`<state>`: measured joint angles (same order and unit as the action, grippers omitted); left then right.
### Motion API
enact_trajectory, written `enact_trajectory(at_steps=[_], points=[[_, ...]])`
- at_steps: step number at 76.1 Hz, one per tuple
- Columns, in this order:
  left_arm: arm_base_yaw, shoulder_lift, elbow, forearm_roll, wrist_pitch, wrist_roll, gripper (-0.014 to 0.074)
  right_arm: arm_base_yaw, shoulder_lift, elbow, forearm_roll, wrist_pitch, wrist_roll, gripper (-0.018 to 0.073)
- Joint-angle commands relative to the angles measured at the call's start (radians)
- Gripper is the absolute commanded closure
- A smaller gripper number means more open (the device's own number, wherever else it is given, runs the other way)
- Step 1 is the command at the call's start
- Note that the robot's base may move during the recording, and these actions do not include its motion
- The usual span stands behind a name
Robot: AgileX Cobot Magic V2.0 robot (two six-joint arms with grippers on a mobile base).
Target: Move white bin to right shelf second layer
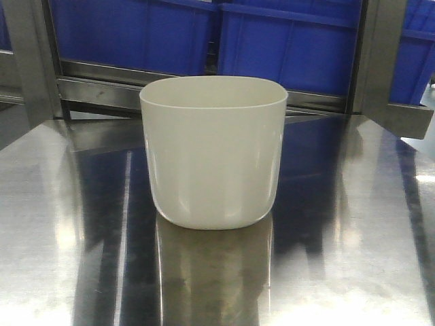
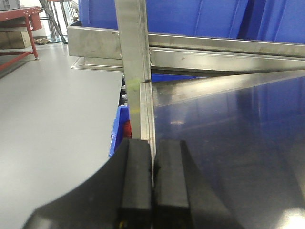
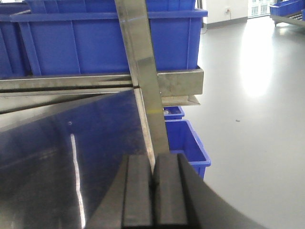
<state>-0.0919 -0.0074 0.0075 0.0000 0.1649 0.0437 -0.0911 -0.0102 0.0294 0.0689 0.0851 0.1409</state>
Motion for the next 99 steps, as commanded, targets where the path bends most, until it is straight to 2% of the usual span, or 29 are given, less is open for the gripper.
enact_trajectory(at_steps=[1, 30, 39, 44, 60, 73, 80, 88, 99], points=[[-0.006, -0.014, 0.037, 0.0, -0.087, -0.005, 0.0512, -0.003, -0.021, -0.016, -0.011, -0.114, -0.009, 0.0506], [-0.006, -0.014, 0.037, 0.0, -0.087, -0.005, 0.0512, -0.001, -0.012, -0.017, -0.01, -0.228, -0.006, 0.0506], [-0.006, -0.014, 0.037, 0.0, -0.087, -0.005, 0.0512, -0.001, 0.084, -0.076, 0.01, -0.225, 0.066, 0.0506], [-0.006, -0.014, 0.037, 0.0, -0.087, -0.005, 0.0512, -0.001, 0.181, -0.139, 0.015, -0.188, 0.107, 0.0506], [-0.006, -0.014, 0.037, 0.0, -0.087, -0.005, 0.0512, 0.0, 0.547, -0.437, 0.015, -0.075, 0.107, 0.0506], [-0.006, -0.014, 0.037, 0.0, -0.087, -0.005, 0.0512, 0.007, 0.803, -0.738, 0.021, 0.165, 0.107, 0.0506], [-0.006, -0.014, 0.037, 0.0, -0.087, -0.005, 0.0512, 0.047, 0.92, -0.884, 0.021, 0.292, 0.107, 0.0506], [-0.006, -0.014, 0.037, 0.0, -0.087, -0.005, 0.0512, 0.138, 1.061, -1.015, 0.02, 0.394, 0.107, 0.0506], [-0.006, -0.014, 0.037, 0.0, -0.087, -0.005, 0.0512, 0.297, 1.213, -1.115, 0.0, 0.391, 0.105, 0.0506]])
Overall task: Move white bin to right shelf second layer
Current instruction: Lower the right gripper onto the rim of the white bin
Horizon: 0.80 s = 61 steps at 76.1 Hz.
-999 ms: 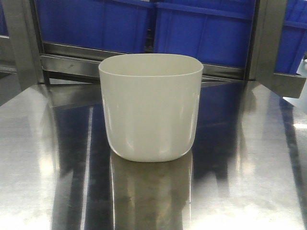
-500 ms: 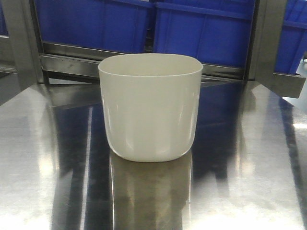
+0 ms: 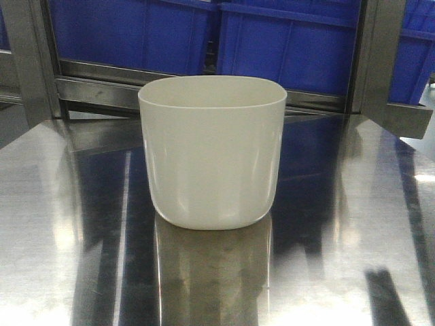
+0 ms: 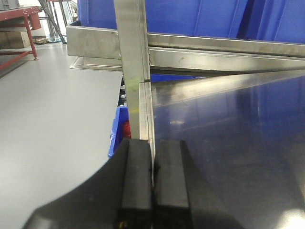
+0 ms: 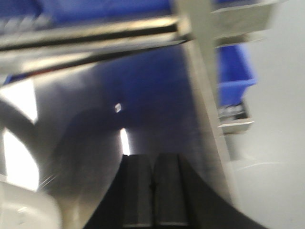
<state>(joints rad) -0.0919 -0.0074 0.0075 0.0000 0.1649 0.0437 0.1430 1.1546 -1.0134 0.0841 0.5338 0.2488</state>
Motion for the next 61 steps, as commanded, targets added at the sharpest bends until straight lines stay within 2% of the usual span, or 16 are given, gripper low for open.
enact_trajectory(at_steps=[1, 8, 22, 29, 30, 31, 34, 39, 44, 61], points=[[-0.006, -0.014, 0.037, 0.0, -0.087, -0.005, 0.0512, 0.083, 0.06, -0.077, -0.017, -0.062, -0.003, 0.0506], [-0.006, -0.014, 0.037, 0.0, -0.087, -0.005, 0.0512, 0.169, 0.133, -0.102, -0.022, -0.103, -0.003, 0.0506], [-0.006, -0.014, 0.037, 0.0, -0.087, -0.005, 0.0512, 0.254, 0.207, -0.104, -0.022, -0.155, -0.003, 0.0494], [-0.006, -0.014, 0.037, 0.0, -0.087, -0.005, 0.0512, 0.267, 0.224, -0.104, -0.022, -0.149, -0.003, 0.0376], [-0.006, -0.014, 0.037, 0.0, -0.087, -0.005, 0.0512, 0.271, 0.225, -0.104, -0.022, -0.146, -0.003, 0.0309], [-0.006, -0.014, 0.037, 0.0, -0.087, -0.005, 0.0512, 0.272, 0.226, -0.104, -0.022, -0.145, -0.003, 0.0291], [-0.006, -0.014, 0.037, 0.0, -0.087, -0.005, 0.0512, 0.278, 0.226, -0.104, -0.022, -0.144, -0.003, 0.0157], [-0.006, -0.014, 0.037, 0.0, -0.087, -0.005, 0.0512, 0.286, 0.226, -0.108, -0.022, -0.139, -0.003, 0.0002], [-0.006, -0.014, 0.037, 0.0, -0.087, -0.005, 0.0512, 0.297, 0.226, -0.115, -0.021, -0.135, -0.003, -0.0036], [-0.006, -0.014, 0.037, 0.0, -0.087, -0.005, 0.0512, 0.342, 0.236, -0.165, -0.022, -0.079, -0.003, -0.0032]])
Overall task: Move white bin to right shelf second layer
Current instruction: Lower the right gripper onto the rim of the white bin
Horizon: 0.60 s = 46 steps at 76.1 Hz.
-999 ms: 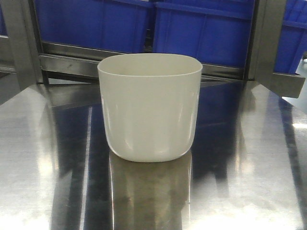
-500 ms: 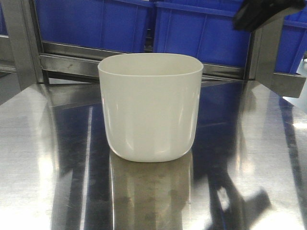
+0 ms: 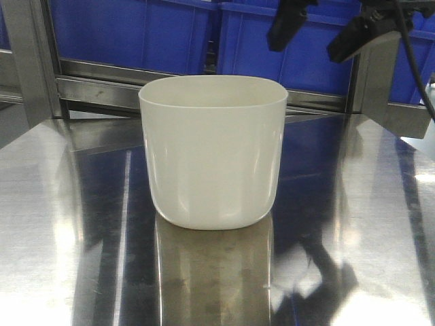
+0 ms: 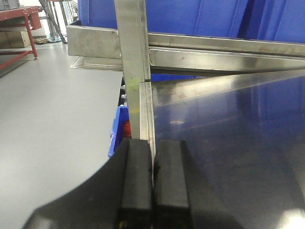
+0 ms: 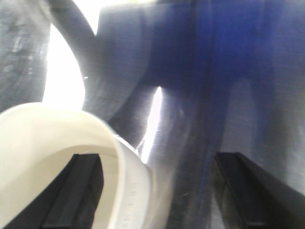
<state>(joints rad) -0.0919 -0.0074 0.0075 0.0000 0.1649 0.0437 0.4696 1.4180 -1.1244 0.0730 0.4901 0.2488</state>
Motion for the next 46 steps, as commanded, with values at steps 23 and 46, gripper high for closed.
enact_trajectory(at_steps=[23, 46], points=[[-0.006, -0.014, 0.037, 0.0, -0.087, -0.005, 0.0512, 0.038, 0.093, -0.174, -0.011, 0.169, -0.003, -0.0032], [-0.006, -0.014, 0.037, 0.0, -0.087, -0.005, 0.0512, 0.039, 0.278, -0.294, -0.011, 0.347, -0.003, -0.0032]])
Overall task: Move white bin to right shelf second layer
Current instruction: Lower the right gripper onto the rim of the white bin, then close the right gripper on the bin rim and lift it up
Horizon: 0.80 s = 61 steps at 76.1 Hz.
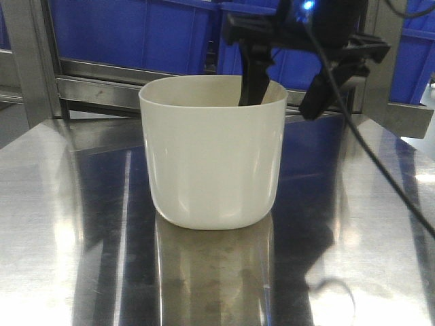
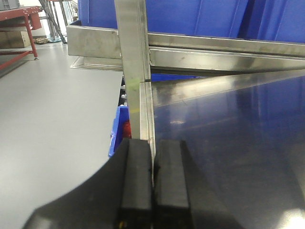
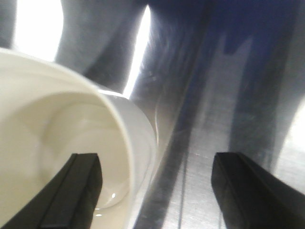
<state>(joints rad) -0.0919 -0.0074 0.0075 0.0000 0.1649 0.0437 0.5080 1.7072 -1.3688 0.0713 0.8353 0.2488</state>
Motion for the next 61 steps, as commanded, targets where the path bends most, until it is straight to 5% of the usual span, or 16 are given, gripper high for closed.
enact_trajectory(at_steps=[1, 19, 36, 61], points=[[-0.006, -0.014, 0.037, 0.0, -0.087, -0.005, 0.0512, 0.001, -0.008, -0.051, -0.009, 0.003, -0.003, -0.0032], [-0.006, -0.014, 0.037, 0.0, -0.087, -0.005, 0.0512, 0.001, 0.032, -0.054, -0.009, 0.025, -0.003, 0.0015], [-0.006, -0.014, 0.037, 0.0, -0.087, -0.005, 0.0512, 0.006, 0.008, -0.056, -0.037, -0.003, -0.003, 0.0526], [-0.006, -0.014, 0.037, 0.0, -0.087, -0.005, 0.0512, 0.006, -0.148, -0.056, -0.163, -0.102, -0.003, 0.0504]])
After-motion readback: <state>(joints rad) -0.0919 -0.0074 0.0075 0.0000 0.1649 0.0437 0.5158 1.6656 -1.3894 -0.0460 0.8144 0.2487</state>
